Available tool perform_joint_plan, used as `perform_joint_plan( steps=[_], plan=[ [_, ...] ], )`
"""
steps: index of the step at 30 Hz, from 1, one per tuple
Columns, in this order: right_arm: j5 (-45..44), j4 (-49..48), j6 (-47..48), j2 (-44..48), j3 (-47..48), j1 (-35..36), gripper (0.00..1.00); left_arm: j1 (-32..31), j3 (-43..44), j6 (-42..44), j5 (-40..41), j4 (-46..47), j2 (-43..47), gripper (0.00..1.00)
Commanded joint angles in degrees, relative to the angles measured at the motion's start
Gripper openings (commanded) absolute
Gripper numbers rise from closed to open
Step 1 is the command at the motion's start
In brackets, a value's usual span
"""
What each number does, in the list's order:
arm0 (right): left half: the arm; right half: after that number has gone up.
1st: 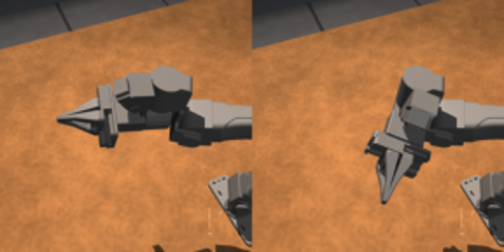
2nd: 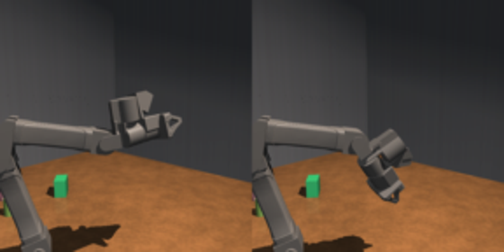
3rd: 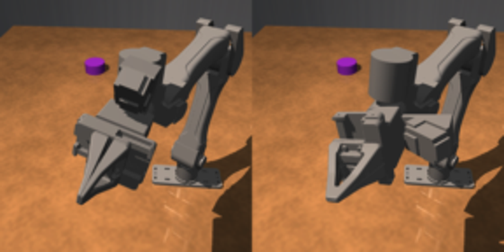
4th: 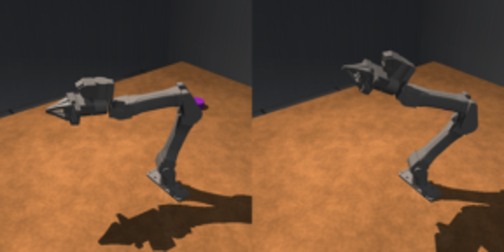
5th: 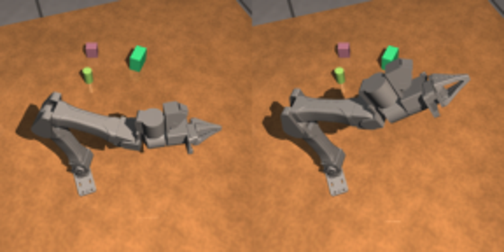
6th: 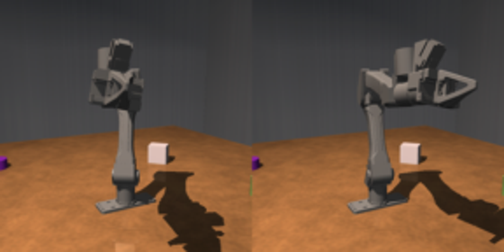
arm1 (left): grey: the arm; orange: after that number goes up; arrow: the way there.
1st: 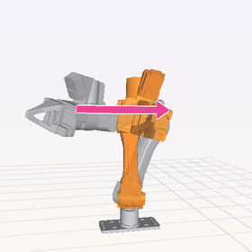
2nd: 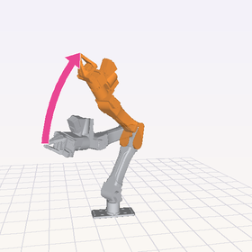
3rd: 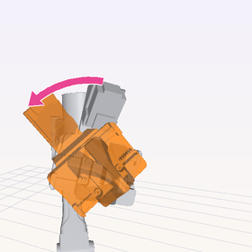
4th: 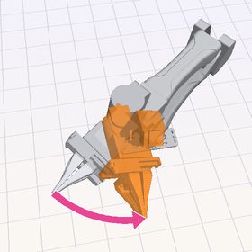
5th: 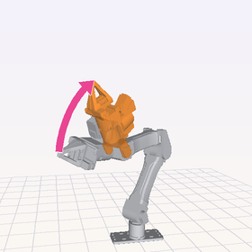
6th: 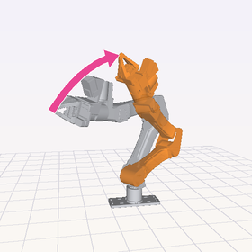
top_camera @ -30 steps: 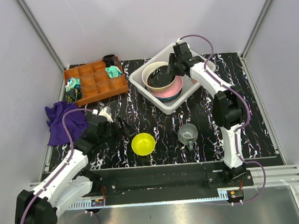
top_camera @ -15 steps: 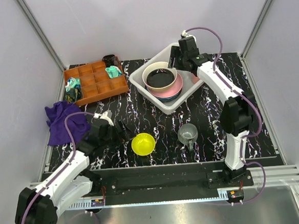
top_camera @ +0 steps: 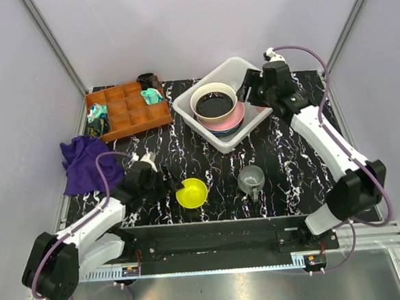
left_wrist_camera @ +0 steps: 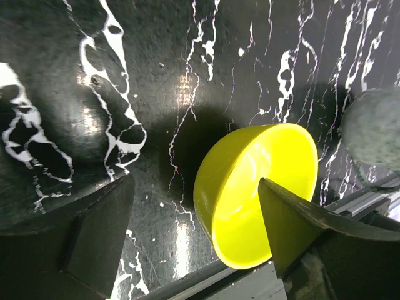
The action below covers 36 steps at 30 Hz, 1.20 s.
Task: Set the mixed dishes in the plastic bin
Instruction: Place the plate in the plastic bin, then pick up the bowl from the center of the board.
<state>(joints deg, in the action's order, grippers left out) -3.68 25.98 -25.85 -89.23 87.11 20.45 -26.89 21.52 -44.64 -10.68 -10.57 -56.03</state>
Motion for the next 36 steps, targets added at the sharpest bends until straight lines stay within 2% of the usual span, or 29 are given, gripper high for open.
perform_joint_plan(
  steps=[1,6,12,13,17,22,27,36],
  plan=[
    [2.6,-2.0,-1.9,7.5,-6.4,-0.2,0.70,-1.8,-0.6,0.2,0.8,6.5,-2.8,0.80],
    [5.3,-1.9,-3.7,13.7,-12.7,-0.1,0.70,-3.3,-0.5,-0.4,1.3,8.9,-6.1,0.59],
    [7.4,-0.8,-4.7,18.7,-18.0,-0.1,0.70,-3.8,0.3,-0.7,1.6,9.3,-6.7,0.42],
    [8.2,-0.7,-4.8,19.2,-18.5,-0.1,0.70,-3.8,0.3,-0.8,1.7,9.3,-6.7,0.35],
    [11.9,0.8,-5.7,21.4,-20.6,-0.1,0.70,-3.9,0.6,-0.9,1.5,9.2,-6.9,0.21],
    [12.4,4.5,-6.5,21.9,-21.3,5.6,0.73,-4.0,2.2,-1.0,1.4,8.8,-7.5,0.00],
    [11.1,5.0,-9.1,21.9,-23.5,14.7,0.74,-4.8,5.9,-0.5,1.9,5.6,-7.6,0.00],
    [9.7,4.7,-10.0,17.8,-25.1,21.4,0.73,-6.9,18.0,1.7,5.7,-4.5,-4.6,0.00]
  ],
)
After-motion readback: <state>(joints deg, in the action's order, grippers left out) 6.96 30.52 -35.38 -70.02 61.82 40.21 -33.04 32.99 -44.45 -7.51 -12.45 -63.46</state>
